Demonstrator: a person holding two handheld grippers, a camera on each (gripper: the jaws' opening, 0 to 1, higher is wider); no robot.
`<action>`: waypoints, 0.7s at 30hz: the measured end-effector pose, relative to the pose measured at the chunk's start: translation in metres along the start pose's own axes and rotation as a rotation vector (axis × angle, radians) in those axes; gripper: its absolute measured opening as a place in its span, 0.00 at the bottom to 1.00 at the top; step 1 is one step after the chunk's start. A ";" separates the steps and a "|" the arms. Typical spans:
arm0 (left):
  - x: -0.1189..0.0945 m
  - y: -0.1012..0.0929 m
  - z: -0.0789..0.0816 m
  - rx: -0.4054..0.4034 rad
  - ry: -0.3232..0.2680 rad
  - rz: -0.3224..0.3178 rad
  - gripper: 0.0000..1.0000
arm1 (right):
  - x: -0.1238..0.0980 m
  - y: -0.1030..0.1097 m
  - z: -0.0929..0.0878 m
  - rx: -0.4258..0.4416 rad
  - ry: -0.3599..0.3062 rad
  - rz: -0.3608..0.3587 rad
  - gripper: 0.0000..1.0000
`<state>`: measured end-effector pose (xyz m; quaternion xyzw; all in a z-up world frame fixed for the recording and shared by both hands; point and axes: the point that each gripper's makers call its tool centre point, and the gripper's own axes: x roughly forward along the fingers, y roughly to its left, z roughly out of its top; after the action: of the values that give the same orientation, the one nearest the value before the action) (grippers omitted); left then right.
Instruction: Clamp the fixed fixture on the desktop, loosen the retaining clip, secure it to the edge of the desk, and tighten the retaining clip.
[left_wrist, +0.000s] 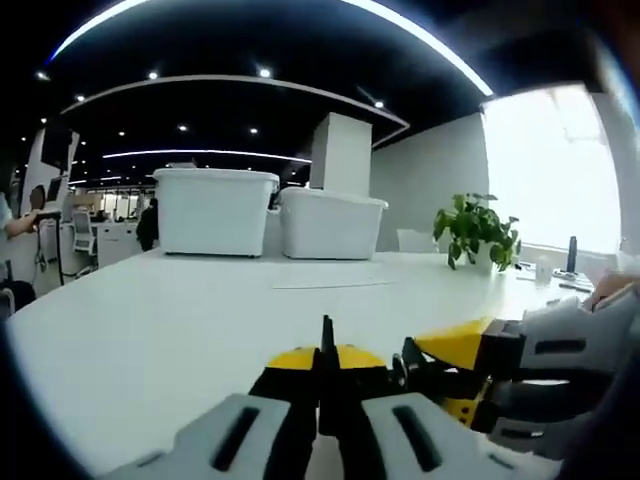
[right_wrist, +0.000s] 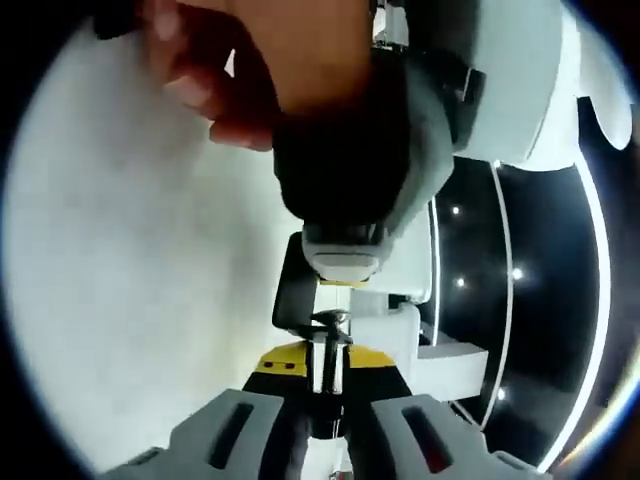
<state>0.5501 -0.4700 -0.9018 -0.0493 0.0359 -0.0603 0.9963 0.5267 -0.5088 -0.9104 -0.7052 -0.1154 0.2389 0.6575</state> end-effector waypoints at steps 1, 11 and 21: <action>-0.001 0.000 0.000 -0.006 -0.003 0.004 0.05 | -0.002 -0.003 0.001 0.004 -0.004 -0.016 0.01; 0.000 0.000 -0.001 0.046 -0.028 -0.003 0.09 | 0.011 -0.001 -0.003 0.020 -0.056 -0.083 0.00; -0.002 -0.010 0.011 0.109 -0.092 -0.048 0.28 | 0.013 0.002 -0.008 0.108 -0.091 -0.115 0.00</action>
<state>0.5482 -0.4783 -0.8899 0.0014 -0.0143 -0.0836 0.9964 0.5411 -0.5095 -0.9142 -0.6494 -0.1726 0.2385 0.7012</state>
